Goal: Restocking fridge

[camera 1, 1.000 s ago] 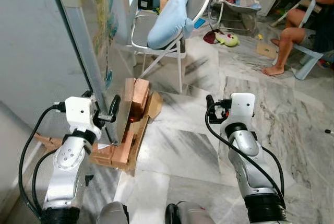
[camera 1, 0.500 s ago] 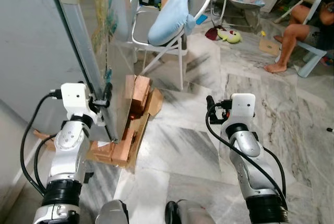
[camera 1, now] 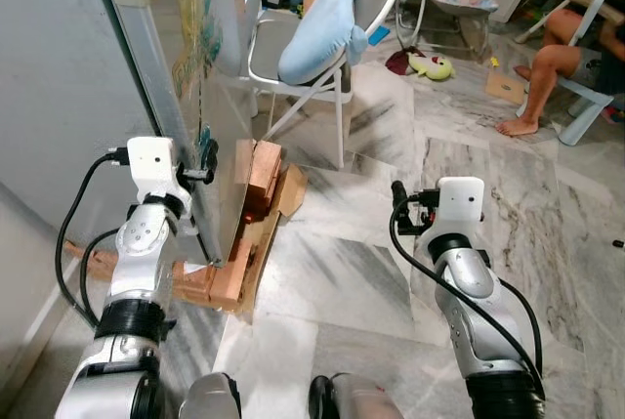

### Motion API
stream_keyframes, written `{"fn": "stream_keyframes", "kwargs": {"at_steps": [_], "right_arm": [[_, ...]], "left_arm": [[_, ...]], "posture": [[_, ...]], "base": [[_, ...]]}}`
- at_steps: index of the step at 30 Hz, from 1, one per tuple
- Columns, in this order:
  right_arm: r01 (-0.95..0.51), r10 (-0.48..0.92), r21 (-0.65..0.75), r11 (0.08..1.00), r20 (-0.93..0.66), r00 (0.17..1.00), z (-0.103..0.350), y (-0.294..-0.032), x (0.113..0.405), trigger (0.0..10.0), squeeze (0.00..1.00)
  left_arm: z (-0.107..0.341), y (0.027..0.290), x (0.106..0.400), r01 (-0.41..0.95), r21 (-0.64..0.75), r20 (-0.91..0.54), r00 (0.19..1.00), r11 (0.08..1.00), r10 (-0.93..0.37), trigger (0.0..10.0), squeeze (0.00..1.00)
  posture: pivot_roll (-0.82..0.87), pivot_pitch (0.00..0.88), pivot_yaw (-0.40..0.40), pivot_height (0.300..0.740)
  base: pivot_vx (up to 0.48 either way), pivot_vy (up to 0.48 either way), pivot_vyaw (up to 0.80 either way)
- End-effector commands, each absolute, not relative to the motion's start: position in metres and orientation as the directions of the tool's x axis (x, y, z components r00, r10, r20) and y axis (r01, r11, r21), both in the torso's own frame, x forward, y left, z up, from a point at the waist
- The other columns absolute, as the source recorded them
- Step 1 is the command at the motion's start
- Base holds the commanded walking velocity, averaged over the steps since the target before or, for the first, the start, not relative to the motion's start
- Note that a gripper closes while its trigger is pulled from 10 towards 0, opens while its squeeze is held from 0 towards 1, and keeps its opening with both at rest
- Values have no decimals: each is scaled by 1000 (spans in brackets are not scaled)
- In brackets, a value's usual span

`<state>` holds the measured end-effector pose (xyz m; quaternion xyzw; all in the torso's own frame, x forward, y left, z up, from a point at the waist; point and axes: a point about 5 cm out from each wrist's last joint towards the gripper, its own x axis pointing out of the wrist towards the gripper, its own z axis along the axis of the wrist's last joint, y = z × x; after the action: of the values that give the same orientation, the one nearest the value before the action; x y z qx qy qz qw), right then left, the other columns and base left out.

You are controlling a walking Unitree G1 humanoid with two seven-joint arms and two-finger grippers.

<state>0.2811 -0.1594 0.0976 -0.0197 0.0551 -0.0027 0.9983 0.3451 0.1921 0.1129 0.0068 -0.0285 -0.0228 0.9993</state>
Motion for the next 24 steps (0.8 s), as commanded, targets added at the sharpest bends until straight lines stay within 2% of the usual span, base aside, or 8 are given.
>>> {"fn": "stream_keyframes", "kwargs": {"at_steps": [1, 8, 15, 16, 17, 18, 19, 24], "right_arm": [[23, -27, -50, 999, -94, 995, 103, -164, 281, 10000, 0], [36, -40, -55, 998, -89, 995, 105, -170, 280, 10000, 0], [34, -39, -50, 998, -95, 995, 104, -168, 281, 10000, 0], [31, -35, -45, 998, -96, 995, 104, -166, 281, 10000, 0], [29, -33, -44, 999, -95, 995, 104, -165, 281, 10000, 0], [34, -38, -42, 999, -85, 996, 107, -166, 280, 10000, 0], [39, -42, -41, 998, -80, 996, 107, -166, 280, 10000, 0], [68, -69, -24, 997, -56, 996, 112, -170, 278, 10000, 0]], "left_arm": [[116, 187, 350, 48, 45, 62, 997, 998, -50, 10000, 1000], [118, 188, 355, 37, 29, 68, 997, 999, -38, 10000, 1000], [122, 141, 357, 321, 37, 79, 943, 946, -323, 10000, 996], [122, 120, 353, 444, 47, 65, 893, 895, -446, 10000, 204], [124, 105, 349, 532, 71, 62, 842, 844, -536, 10000, 47], [132, 74, 336, 689, 124, 68, 712, 714, -699, 10000, 0], [134, 66, 333, 722, 139, 71, 675, 677, -734, 10000, 0], [139, 42, 328, 740, 135, 115, 648, 659, -753, 10000, 0]], "posture": [[-65, 105, -106, 740], [-74, 103, -101, 740], [-65, 101, -109, 740], [-61, 101, -111, 740], [-61, 101, -111, 740], [-51, 98, -113, 740], [-47, 98, -112, 740], [-49, 92, -102, 740]], "base": [[0, 0, 0], [0, 0, 0], [0, 0, 0], [0, 0, 0], [0, 0, 0], [0, 0, 0], [0, 0, 0], [0, 0, 0]]}}
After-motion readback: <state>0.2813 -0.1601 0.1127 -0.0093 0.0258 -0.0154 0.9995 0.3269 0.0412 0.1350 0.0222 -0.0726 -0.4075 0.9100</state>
